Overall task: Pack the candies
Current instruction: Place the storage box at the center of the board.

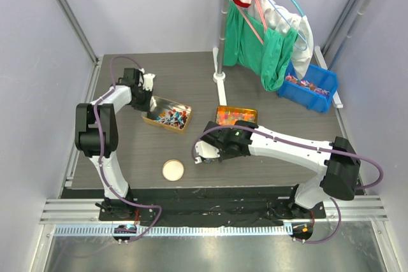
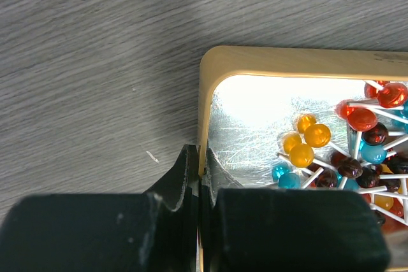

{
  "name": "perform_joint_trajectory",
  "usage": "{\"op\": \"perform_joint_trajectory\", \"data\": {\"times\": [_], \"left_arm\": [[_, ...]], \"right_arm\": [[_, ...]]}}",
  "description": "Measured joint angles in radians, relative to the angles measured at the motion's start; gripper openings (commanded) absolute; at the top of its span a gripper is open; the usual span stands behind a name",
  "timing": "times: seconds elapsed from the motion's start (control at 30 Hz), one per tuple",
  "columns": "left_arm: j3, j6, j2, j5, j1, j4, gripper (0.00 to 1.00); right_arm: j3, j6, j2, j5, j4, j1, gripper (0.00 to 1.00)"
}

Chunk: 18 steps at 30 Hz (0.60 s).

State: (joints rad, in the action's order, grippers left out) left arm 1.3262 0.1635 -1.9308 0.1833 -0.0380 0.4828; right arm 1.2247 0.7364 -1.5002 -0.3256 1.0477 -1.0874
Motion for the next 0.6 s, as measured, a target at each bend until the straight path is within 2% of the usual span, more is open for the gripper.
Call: {"op": "perform_joint_trajectory", "data": {"times": [0.03,0.13,0.23,0.3,0.37,0.47,0.6], "left_arm": [[0.0,0.0,0.0,0.0,0.0,0.001,0.0],[0.003,0.0,-0.004,0.0,0.001,0.003,0.11],[0.008,-0.004,-0.008,0.001,0.002,0.006,0.12],[0.011,-0.007,-0.008,0.001,0.005,0.005,0.17],[0.016,-0.008,-0.008,0.002,0.007,0.005,0.25],[0.016,-0.011,-0.008,0.002,0.01,0.005,0.32],[0.016,-0.019,-0.008,0.003,0.013,0.005,0.36]], "right_arm": [[0.0,0.0,-0.004,-0.005,0.0,-0.005,0.01],[0.0,0.0,-0.005,-0.018,0.0,-0.015,0.01],[0.0,0.001,-0.005,-0.029,0.0,-0.018,0.01],[0.0,0.003,-0.005,-0.034,0.001,-0.018,0.01],[0.0,0.006,-0.005,-0.041,0.0,-0.018,0.01],[-0.001,0.011,-0.005,-0.055,0.0,-0.018,0.01],[-0.013,0.015,-0.001,-0.074,-0.004,-0.018,0.01]]}}
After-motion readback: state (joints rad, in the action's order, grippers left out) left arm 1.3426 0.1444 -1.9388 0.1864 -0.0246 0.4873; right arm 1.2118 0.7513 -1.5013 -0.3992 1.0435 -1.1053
